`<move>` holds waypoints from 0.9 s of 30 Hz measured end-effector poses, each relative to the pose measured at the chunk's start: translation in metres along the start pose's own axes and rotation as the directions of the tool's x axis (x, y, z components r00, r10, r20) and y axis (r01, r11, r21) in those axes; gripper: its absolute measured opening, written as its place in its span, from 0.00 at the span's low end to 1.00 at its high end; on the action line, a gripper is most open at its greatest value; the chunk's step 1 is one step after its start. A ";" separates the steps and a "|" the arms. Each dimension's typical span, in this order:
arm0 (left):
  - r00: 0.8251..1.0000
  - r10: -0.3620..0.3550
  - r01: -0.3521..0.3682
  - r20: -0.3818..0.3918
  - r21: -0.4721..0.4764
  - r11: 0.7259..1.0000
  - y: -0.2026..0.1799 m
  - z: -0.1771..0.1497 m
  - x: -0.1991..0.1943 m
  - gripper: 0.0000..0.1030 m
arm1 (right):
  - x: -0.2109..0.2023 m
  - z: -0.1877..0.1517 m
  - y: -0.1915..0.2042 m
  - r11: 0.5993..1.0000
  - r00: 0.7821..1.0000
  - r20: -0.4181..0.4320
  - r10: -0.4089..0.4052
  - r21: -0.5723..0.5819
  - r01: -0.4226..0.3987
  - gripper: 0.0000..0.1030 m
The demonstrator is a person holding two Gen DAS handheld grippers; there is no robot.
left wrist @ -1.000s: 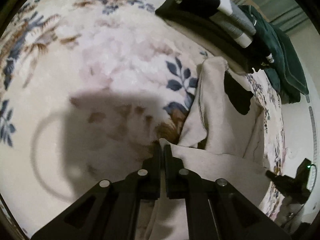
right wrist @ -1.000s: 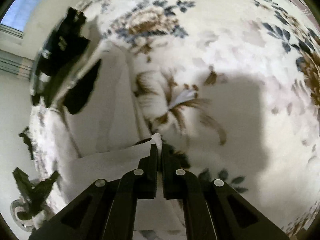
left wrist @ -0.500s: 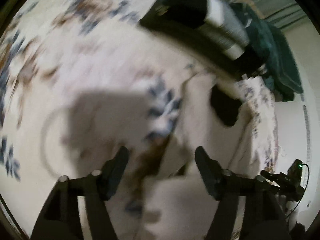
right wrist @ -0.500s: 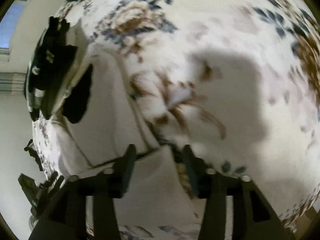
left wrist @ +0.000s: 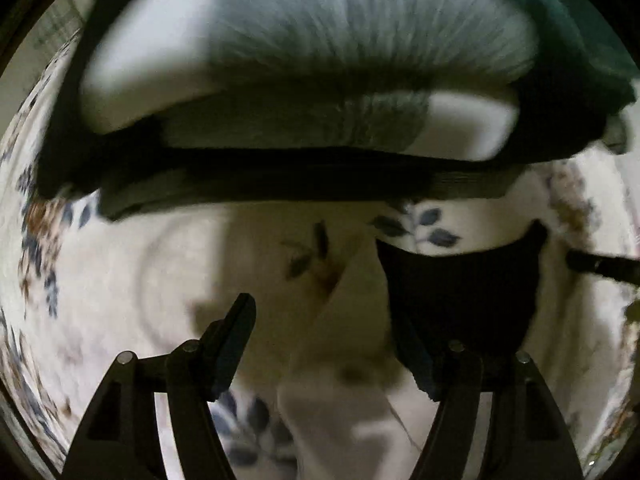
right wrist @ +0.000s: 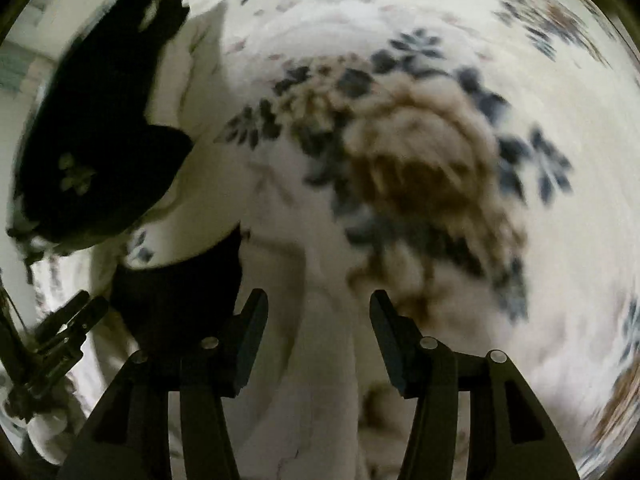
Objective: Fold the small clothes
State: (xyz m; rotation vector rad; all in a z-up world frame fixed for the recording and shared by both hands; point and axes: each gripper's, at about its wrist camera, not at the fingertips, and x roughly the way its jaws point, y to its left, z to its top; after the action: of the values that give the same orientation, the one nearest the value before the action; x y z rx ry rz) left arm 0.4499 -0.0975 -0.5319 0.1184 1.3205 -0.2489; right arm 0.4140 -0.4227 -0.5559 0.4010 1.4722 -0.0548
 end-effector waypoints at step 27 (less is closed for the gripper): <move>0.951 -0.269 0.294 0.149 -0.185 0.938 0.022 -0.164 -0.154 0.04 | -0.114 -0.178 0.002 0.980 0.973 0.125 0.195 0.019 -0.199 0.04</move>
State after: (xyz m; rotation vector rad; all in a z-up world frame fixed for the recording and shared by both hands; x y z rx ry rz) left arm 0.2665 -0.0213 -0.4246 -0.2607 1.2313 -0.3558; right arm 0.2322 -0.3921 -0.4526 0.5583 1.3056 0.0555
